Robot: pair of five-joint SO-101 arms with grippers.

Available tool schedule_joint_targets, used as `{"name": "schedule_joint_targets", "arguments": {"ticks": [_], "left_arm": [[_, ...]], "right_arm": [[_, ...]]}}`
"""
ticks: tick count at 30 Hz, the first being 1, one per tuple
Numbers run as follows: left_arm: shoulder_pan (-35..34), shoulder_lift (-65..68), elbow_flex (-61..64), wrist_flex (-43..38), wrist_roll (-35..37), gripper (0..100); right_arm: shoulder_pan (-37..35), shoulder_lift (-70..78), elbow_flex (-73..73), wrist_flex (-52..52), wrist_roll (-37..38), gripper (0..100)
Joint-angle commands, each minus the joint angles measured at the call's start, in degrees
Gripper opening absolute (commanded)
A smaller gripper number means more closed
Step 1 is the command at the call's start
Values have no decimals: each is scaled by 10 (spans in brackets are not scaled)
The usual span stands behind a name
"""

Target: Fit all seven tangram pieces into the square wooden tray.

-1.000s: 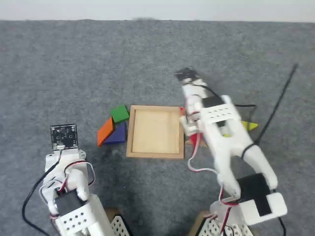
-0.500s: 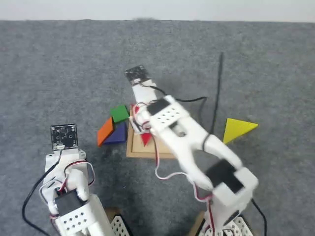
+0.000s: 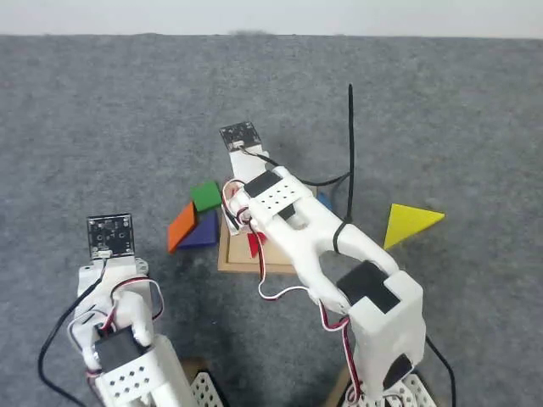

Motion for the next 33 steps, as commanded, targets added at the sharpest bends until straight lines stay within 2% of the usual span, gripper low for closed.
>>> {"name": "schedule_joint_targets", "arguments": {"ticks": [1,8,13,16,20,26,33], "left_arm": [[1,-9,-5,2,-6,15],[1,-9,-5,2,-6,15],[1,-9,-5,2,-6,15],[1,-9,-5,2,-6,15],[1,-9,-5,2,-6,15],[1,-9,-5,2,-6,15],[1,-9,-5,2,-6,15]], "right_arm": [[-7,-28,-33,-20,33,294],[-9,-149,25,-24,77,293],[72,-328,160,-53,115,292],[109,-381,250,-102,128,292],[117,-349,287,-150,132,277],[100,-244,257,-154,135,44],[57,-124,185,-148,135,80]]}}
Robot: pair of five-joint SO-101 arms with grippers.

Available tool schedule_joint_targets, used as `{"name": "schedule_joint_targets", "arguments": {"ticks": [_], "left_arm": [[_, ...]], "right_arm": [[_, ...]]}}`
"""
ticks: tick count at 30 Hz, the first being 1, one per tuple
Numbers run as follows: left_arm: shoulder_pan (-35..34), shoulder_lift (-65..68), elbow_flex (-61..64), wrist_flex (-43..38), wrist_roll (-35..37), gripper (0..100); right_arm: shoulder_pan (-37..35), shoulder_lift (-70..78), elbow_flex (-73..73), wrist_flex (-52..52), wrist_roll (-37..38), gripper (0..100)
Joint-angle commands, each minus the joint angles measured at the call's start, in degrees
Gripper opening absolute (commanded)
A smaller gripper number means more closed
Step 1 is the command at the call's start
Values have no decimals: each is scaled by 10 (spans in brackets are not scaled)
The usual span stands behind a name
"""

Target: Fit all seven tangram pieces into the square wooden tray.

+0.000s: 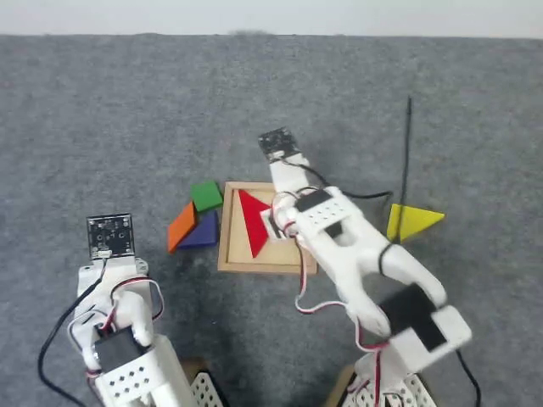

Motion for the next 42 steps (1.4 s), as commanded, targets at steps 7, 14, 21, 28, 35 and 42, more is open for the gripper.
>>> {"name": "schedule_joint_targets", "arguments": {"ticks": [7,14,21,28,35,42], "left_arm": [[0,-9,-5,2,-6,15],[0,-9,-5,2,-6,15],[0,-9,-5,2,-6,15],[0,-9,-5,2,-6,15],[0,-9,-5,2,-6,15],[0,-9,-5,2,-6,15]], "right_arm": [[-85,67,-93,-7,47,80],[-92,66,-90,0,53,84],[-23,-59,-93,80,51,84],[29,-105,-31,56,48,84],[43,-7,-39,30,49,84],[72,13,-55,73,49,84]]}}
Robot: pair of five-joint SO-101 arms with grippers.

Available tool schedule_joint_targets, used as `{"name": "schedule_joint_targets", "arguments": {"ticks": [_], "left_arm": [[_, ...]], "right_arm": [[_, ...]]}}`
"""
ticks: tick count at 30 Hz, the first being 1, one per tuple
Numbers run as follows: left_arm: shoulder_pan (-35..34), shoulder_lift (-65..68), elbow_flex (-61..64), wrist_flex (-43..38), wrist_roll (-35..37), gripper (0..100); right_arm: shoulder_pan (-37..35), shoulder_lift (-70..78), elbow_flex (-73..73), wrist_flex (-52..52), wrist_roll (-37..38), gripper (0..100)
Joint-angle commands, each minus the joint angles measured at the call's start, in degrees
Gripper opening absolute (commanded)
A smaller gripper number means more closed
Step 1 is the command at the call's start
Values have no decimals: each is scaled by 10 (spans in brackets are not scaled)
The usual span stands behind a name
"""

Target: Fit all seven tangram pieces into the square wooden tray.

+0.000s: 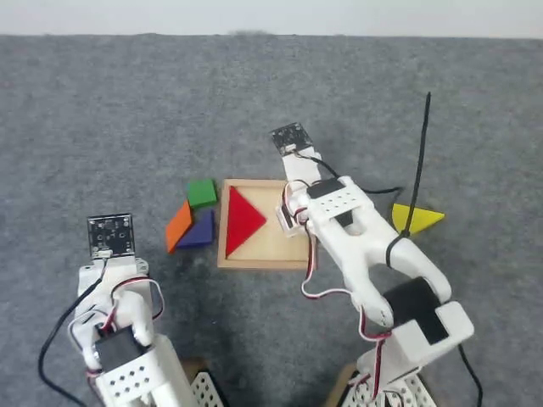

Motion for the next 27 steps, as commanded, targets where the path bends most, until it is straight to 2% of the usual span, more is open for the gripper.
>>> {"name": "schedule_joint_targets", "arguments": {"ticks": [1,15,21,27], "left_arm": [[0,-9,-5,2,-6,15],[0,-9,-5,2,-6,15],[0,-9,-5,2,-6,15],[0,-9,-5,2,-6,15]], "right_arm": [[19,-1,-25,17,7,84],[107,-6,-16,30,11,84],[105,-13,-21,51,11,84],[113,-137,1,82,11,84]]}}
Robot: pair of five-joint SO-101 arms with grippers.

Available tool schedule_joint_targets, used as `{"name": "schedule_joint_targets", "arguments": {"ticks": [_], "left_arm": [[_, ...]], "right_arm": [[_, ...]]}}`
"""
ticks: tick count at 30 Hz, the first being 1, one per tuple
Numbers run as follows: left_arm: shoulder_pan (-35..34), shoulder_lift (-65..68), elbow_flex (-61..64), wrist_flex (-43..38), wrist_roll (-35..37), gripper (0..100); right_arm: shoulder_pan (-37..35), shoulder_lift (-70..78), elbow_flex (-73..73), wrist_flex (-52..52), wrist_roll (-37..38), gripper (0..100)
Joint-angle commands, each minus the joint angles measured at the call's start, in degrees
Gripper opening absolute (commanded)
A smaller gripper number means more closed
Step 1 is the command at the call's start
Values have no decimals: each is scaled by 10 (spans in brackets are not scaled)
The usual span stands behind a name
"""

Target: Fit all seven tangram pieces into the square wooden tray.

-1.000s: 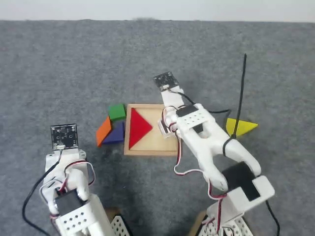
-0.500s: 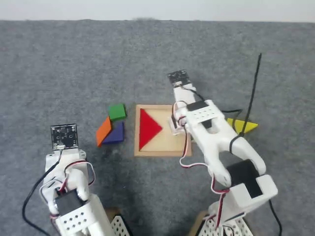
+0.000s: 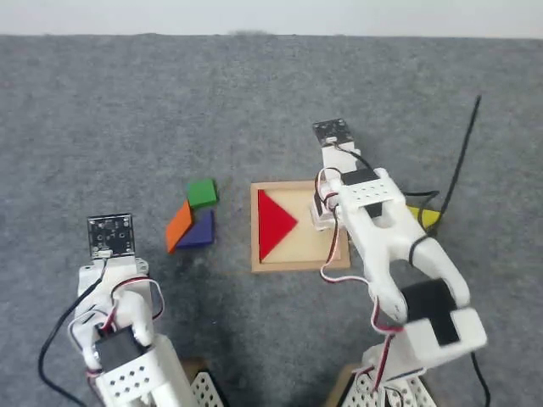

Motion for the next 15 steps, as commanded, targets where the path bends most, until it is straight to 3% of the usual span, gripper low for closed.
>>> {"name": "schedule_joint_targets", "arguments": {"ticks": [1,6,10,15], "left_arm": [[0,-9,-5,2,-6,15],[0,-9,-5,2,-6,15],[0,-9,-5,2,-6,15],[0,-9,-5,2,-6,15]], "right_arm": [[19,-135,17,12,10,84],[57,-236,70,15,14,84],[119,-234,76,15,33,85],[184,-166,74,10,-55,147]]}}
